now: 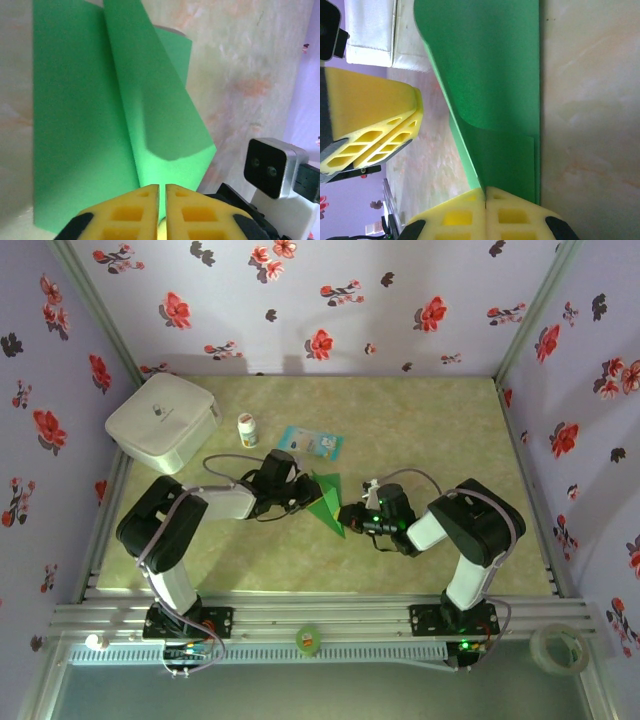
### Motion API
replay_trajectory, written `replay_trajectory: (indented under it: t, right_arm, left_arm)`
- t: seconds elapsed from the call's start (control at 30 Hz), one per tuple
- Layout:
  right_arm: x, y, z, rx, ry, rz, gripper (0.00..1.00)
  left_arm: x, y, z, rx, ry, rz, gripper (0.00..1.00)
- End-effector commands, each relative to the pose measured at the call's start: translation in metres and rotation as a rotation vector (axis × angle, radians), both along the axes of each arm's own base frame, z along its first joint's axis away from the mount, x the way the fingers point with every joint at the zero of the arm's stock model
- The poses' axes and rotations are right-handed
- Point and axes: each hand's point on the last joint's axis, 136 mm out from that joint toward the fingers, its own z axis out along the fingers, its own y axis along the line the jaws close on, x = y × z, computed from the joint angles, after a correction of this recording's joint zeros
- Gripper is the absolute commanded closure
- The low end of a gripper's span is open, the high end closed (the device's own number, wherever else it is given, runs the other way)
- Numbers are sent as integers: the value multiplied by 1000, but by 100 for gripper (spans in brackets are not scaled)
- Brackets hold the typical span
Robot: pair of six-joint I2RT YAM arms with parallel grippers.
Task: Fold a paper plane with a square sheet of paper (pick it up from the middle)
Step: Fourth fold the wing at the center of the table.
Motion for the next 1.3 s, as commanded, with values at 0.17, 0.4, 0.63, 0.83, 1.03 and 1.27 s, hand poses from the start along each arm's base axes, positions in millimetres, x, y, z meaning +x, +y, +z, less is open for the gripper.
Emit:
replay_trajectory:
  t: [0.17, 0.4, 0.63, 0.83, 1.03, 1.27]
  right_arm:
    - [4, -4, -1, -2, 6, -29, 100]
    - [4, -6, -1, -10, 5, -36, 100]
    - [2, -6, 0, -9, 2, -31, 100]
    - [2, -5, -1, 1, 12, -32, 100]
    - [1, -7, -1, -14, 6, -25, 100]
    - [0, -7, -5, -23, 15, -22, 100]
  left_arm:
    - [4, 11, -32, 116, 58, 29, 95]
    - [-1, 22, -50, 182, 100, 50, 97]
    - [-14, 33, -60, 205, 121, 72, 99]
    - [-14, 36, -57, 217, 113, 79, 100]
    - [-15, 39, -54, 233, 107, 82, 100]
    - [-12, 34, -44, 220, 79, 69, 99]
